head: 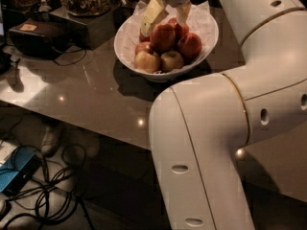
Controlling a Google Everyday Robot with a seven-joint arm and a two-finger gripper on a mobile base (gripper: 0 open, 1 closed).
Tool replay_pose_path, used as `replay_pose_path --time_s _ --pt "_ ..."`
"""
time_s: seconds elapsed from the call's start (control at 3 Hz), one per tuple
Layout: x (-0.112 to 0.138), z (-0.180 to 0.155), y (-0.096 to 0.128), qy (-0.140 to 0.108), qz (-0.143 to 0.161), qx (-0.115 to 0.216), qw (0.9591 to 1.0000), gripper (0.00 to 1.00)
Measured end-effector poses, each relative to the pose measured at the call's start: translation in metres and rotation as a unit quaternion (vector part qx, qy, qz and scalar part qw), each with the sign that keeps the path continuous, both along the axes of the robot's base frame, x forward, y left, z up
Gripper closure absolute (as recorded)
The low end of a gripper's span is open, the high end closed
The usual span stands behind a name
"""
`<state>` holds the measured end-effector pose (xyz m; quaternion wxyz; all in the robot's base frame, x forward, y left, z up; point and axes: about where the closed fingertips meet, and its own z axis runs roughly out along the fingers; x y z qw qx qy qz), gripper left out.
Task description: Pick apple from white bowl
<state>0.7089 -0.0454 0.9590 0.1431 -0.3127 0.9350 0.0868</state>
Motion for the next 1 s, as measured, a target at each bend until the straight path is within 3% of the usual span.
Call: replay_pose_path --time_s 1.0 --pt "-0.001 -0.022 -0.009 0.033 -0.026 0.000 0.9991 0.25"
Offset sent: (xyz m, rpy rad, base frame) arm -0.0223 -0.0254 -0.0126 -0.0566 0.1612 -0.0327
